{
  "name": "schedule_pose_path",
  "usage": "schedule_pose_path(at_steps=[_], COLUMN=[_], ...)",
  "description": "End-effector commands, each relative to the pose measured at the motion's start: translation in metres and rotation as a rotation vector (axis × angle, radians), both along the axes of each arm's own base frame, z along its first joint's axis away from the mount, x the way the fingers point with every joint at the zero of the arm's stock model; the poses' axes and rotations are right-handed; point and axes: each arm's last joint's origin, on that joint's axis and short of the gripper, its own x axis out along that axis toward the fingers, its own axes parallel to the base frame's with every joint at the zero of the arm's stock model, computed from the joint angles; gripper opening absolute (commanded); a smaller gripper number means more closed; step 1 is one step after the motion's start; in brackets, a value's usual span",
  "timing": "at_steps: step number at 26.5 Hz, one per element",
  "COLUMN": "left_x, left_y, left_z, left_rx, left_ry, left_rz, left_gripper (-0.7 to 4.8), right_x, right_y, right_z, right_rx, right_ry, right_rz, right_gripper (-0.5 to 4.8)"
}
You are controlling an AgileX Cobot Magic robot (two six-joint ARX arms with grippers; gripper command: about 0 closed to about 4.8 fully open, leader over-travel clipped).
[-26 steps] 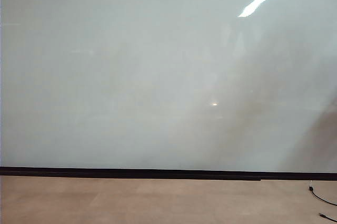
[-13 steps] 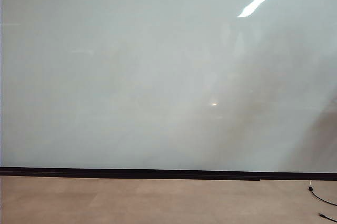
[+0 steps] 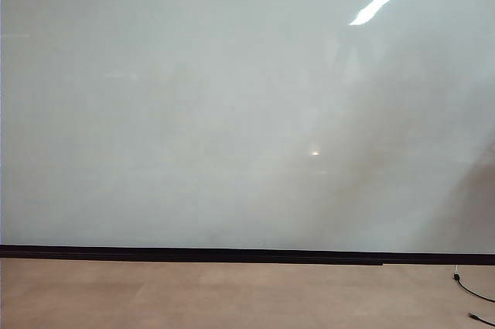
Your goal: Pick up the pen on the shelf to the right of the whiteboard and draw a cross mark.
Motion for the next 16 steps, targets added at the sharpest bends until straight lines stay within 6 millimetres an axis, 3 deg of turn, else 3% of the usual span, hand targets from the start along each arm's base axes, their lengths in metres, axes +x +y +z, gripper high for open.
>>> schedule_pose_path(at_steps=[1, 5, 9, 14, 16], left_x=[-0.0001, -0.0001, -0.0001, -0.0001, -0.0001], left_y=[-0.0001, -0.0001, -0.0001, -0.0001, -0.0001], left_z=[0.0015, 0.0015, 0.0015, 0.0015, 0.0015], left_rx=[0.004, 0.004, 0.004, 0.004, 0.004], left_ry=[-0.008, -0.008, -0.008, -0.008, -0.008], left_rz=[-0.004, -0.004, -0.004, -0.004, -0.004], left_gripper=[-0.04, -0.04, -0.04, -0.04, -0.05], right_x=[0.0004, 0.0005, 0.0013, 0.0025, 0.0026], right_y=[-0.0002, -0.0001, 0.0015, 0.0037, 0.004], right_z=[0.0034, 0.0035, 0.0035, 0.0035, 0.0035], right_rx=[-0.009, -0.009, -0.009, -0.009, -0.009], right_ry=[-0.02, -0.021, -0.021, -0.021, -0.021], right_rz=[0.005, 0.006, 0.015, 0.022, 0.028], right_gripper=[1.98, 1.97, 1.47, 1.43, 1.0])
